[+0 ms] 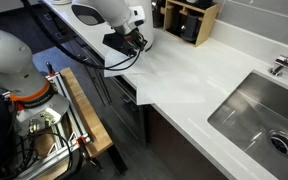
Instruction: Pluck a paper towel from the roll
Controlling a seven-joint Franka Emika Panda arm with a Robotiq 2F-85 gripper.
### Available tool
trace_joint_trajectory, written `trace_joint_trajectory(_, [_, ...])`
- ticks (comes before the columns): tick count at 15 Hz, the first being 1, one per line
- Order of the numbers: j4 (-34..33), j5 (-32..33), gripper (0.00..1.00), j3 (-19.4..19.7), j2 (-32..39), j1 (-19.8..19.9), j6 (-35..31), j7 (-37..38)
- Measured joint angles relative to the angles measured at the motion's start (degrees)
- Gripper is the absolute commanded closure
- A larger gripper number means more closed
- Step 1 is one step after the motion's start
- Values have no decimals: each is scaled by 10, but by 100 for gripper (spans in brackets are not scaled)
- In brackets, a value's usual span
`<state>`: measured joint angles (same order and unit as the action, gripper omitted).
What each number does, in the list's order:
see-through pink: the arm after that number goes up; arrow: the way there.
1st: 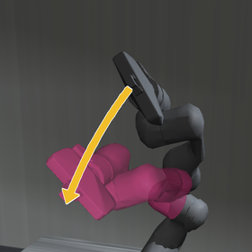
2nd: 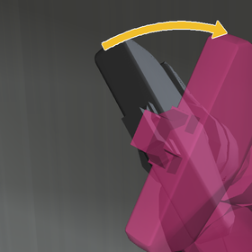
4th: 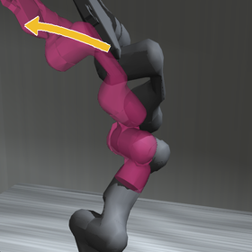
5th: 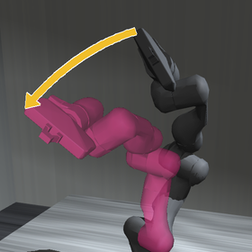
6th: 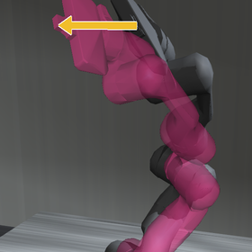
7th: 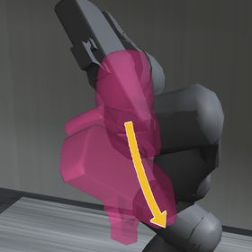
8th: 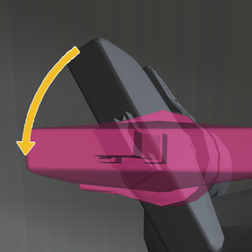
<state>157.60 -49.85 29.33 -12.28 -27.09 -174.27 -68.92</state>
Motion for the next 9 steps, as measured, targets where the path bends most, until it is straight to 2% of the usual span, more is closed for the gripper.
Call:
trace_joint_trajectory(2, [-1, -15, 43, 8, 0, -9, -1, -10])
trace_joint_trajectory(3, [-2, -21, 79, 12, 0, -13, -2, -15])
trace_joint_trajectory(5, [-2, -33, 81, 18, 0, -21, -2, -27])
trace_joint_trajectory(7, [-2, -40, 94, 23, 2, -28, -2, -36])
trace_joint_trajectory(9, [-2, -43, 97, 28, 6, -32, -5, -45])
